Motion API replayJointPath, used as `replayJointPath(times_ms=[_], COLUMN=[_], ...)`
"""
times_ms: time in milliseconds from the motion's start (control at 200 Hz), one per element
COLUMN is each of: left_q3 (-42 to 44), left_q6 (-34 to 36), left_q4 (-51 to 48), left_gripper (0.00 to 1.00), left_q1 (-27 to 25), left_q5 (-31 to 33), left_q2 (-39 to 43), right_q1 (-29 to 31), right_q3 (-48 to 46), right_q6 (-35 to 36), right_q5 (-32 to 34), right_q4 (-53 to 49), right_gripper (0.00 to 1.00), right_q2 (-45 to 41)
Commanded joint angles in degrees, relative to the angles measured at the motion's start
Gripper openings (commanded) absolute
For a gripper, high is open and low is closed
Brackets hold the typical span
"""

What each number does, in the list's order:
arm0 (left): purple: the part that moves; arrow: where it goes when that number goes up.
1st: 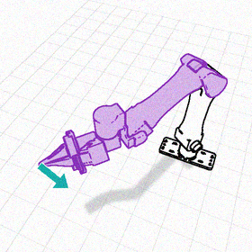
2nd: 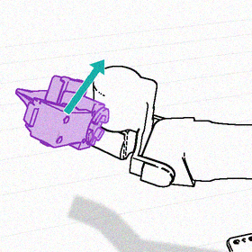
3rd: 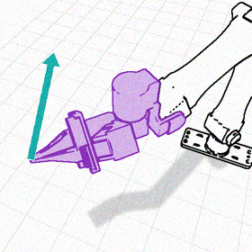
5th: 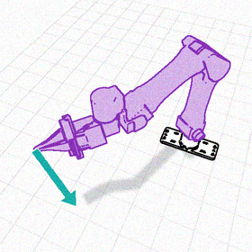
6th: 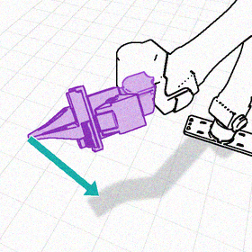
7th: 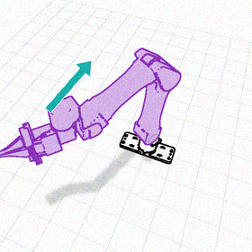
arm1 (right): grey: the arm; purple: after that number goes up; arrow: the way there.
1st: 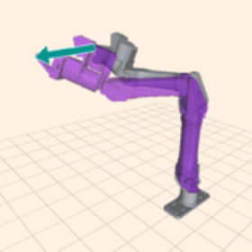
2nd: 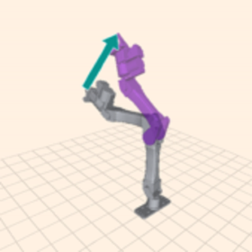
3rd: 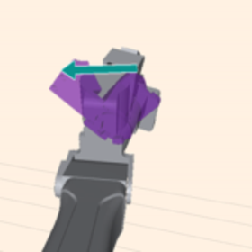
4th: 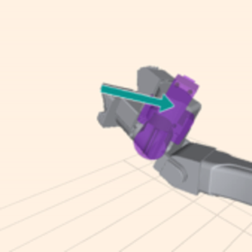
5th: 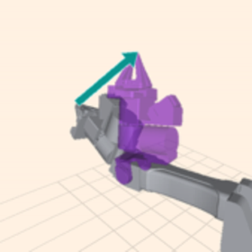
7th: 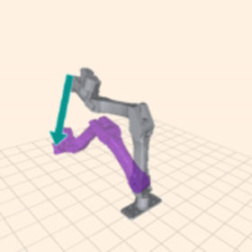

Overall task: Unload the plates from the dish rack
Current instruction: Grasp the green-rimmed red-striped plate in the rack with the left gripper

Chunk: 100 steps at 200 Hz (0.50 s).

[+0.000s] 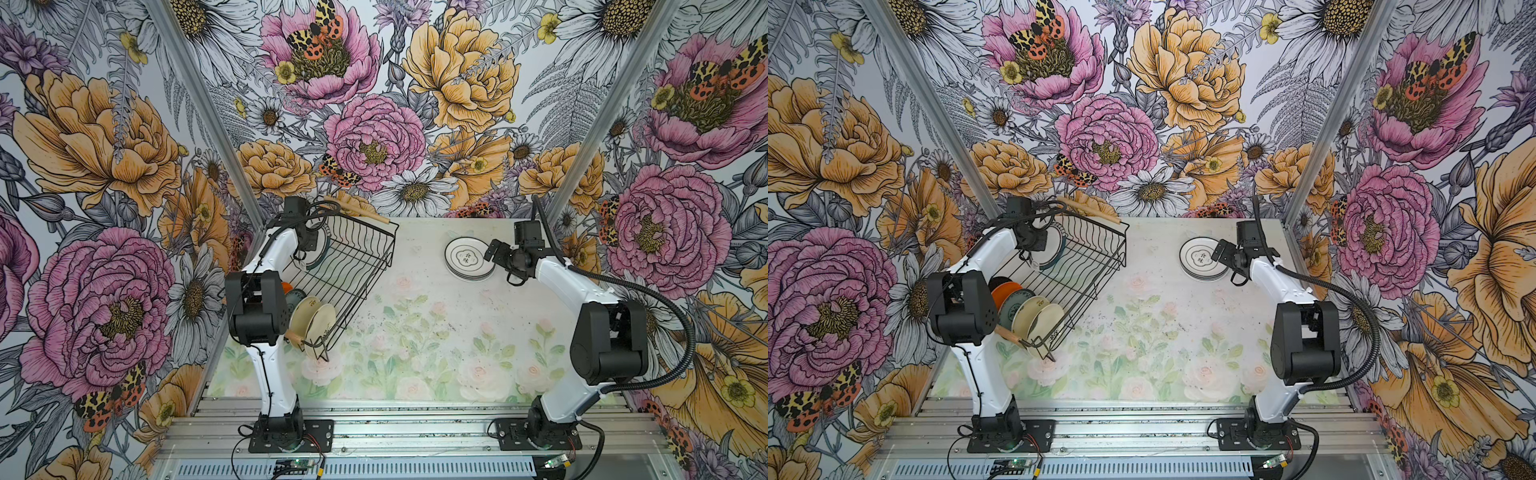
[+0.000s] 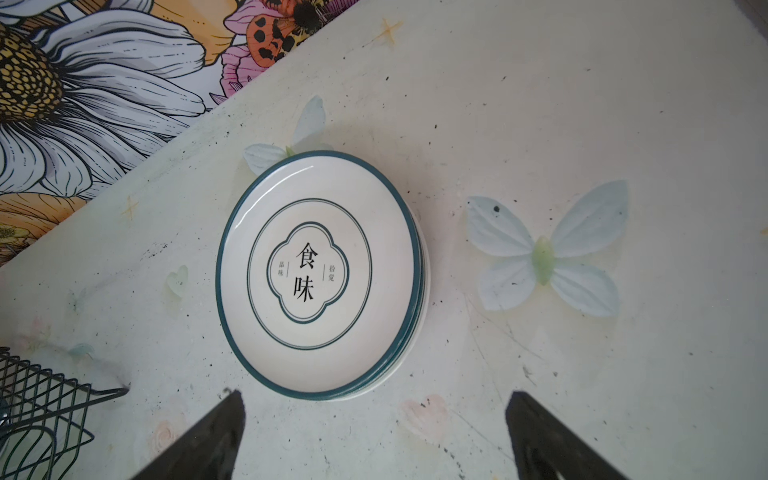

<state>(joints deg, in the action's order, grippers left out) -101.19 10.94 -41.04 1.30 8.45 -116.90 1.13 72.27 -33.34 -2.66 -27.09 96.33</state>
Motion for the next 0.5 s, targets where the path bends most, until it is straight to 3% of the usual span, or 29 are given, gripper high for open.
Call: replayJointPath(times_ms=[0, 495], left_q3=[-0.5, 0.1], left_q6=[-0.4, 0.3], left_q4=[0.7, 0.6], left_gripper=[0.20, 0.08], left_q1=[0.8, 2.0], left_q5=[0.2, -1.2], left_q2=[-0.8, 2.1], right_q1=[-0.3, -0.4], right_q3=[-0.9, -0.8], right_q6=[0.3, -0.5], right_q5=[0.5, -0.6], right_q4=[1.6, 1.9], right_gripper=[0.99, 0.99], right_q2=[-2.9, -3.2])
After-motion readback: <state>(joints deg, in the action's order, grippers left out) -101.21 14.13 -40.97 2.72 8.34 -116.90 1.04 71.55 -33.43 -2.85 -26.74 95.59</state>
